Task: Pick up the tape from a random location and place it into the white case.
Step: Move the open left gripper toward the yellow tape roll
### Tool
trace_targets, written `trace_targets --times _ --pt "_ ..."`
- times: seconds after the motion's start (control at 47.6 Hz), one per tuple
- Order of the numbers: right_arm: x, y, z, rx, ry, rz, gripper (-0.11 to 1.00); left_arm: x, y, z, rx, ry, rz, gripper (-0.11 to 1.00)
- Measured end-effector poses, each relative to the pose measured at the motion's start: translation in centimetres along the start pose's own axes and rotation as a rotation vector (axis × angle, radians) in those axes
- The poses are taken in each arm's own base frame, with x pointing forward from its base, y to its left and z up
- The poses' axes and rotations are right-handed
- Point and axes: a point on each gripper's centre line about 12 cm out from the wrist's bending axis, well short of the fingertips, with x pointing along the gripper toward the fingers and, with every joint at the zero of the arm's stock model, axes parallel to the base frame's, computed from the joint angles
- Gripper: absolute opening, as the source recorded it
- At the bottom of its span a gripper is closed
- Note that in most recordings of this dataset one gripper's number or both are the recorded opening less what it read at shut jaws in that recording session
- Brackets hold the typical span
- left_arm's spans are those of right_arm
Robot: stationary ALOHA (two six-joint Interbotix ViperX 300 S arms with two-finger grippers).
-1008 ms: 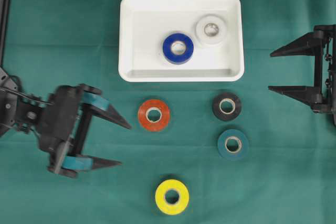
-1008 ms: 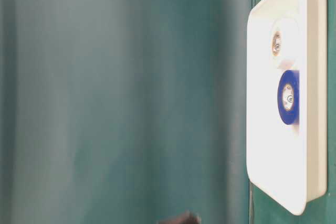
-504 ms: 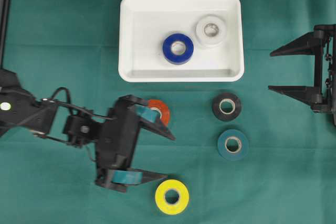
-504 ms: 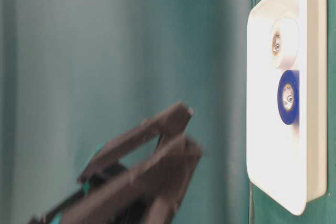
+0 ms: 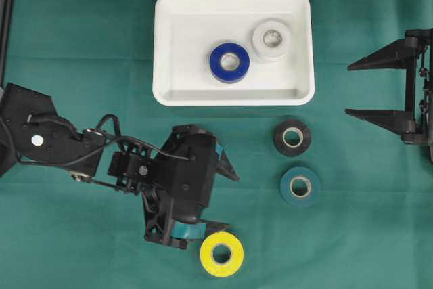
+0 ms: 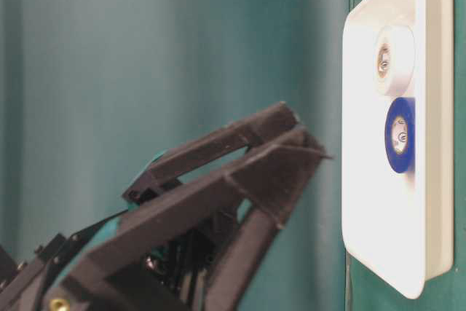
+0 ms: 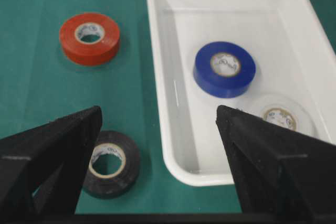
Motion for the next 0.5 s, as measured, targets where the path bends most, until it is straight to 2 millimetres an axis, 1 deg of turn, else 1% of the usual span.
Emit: trace_targets --times 0.252,0.357,0.504 --pt "0.0 0.0 0.4 0.000 -0.009 0.001 0.87 1.7 -1.2 0.3 0.010 0.205 -0.012 0.94" --pt "0.0 0.0 0.4 -0.001 -0.008 0.001 0.87 2.4 -1.6 1.0 -0.013 0.280 -0.007 0.94" --pt "0.0 0.0 0.4 -0.001 -0.008 0.000 0.87 2.9 -1.7 1.8 -0.022 0.337 0.000 0.94"
